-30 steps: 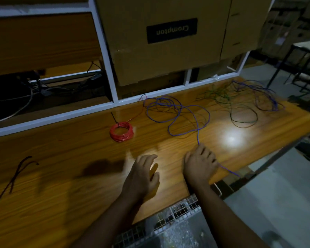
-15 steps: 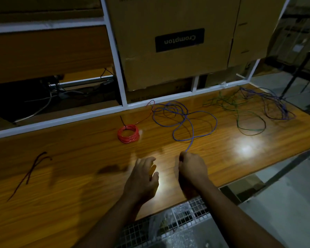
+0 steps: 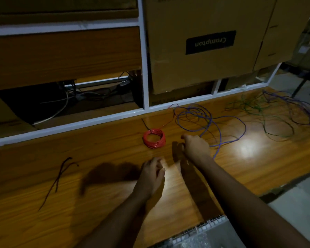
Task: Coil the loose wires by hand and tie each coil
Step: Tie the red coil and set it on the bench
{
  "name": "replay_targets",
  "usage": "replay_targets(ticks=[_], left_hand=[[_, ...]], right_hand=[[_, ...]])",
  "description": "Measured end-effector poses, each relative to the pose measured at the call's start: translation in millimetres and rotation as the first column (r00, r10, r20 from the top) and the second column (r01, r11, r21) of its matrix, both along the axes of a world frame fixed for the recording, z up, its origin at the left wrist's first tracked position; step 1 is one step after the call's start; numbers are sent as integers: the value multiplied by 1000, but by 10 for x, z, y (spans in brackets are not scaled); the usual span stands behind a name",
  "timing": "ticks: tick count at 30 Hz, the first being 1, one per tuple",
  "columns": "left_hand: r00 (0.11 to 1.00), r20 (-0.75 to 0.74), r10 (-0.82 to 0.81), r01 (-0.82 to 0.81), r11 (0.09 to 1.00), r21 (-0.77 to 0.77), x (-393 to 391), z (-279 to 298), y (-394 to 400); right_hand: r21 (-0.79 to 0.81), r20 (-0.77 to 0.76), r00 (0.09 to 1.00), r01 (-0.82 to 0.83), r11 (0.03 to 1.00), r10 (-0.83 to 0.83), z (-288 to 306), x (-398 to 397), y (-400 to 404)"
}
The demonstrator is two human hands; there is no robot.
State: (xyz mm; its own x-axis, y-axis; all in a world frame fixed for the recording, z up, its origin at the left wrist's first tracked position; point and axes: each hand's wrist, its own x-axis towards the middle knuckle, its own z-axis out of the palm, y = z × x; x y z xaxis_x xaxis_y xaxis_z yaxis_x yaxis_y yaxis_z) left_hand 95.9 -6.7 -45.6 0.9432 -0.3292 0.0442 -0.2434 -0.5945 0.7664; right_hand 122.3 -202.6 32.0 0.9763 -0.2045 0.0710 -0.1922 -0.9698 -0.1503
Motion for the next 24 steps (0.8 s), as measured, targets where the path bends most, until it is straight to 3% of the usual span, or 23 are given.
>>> replay_targets(ticks=[3, 10, 12, 16, 18, 24], left_hand=[[999, 13, 33, -33, 999, 35, 249, 40, 14], [924, 120, 364, -374, 925, 72, 885, 220, -184], [906, 144, 397, -404, 914, 24, 968, 235, -236], [907, 192, 375, -407, 898, 165, 1034, 221, -304], [915, 166, 367, -392, 907, 155, 1016, 252, -318], [905, 121, 407, -423, 890, 173, 987, 356, -375]], right_hand=[[60, 51, 998, -33, 998, 30, 62, 158, 60], [50, 128, 987, -106, 993, 98, 151, 845, -167], [32, 108, 981, -167, 986, 162, 199, 1107, -244], [-178, 18, 953, -295, 939, 303, 178, 1509, -404], [-216, -34, 936, -349, 912, 351, 151, 1656, -468], [-242, 91, 785, -580, 778, 613, 237, 1885, -581]])
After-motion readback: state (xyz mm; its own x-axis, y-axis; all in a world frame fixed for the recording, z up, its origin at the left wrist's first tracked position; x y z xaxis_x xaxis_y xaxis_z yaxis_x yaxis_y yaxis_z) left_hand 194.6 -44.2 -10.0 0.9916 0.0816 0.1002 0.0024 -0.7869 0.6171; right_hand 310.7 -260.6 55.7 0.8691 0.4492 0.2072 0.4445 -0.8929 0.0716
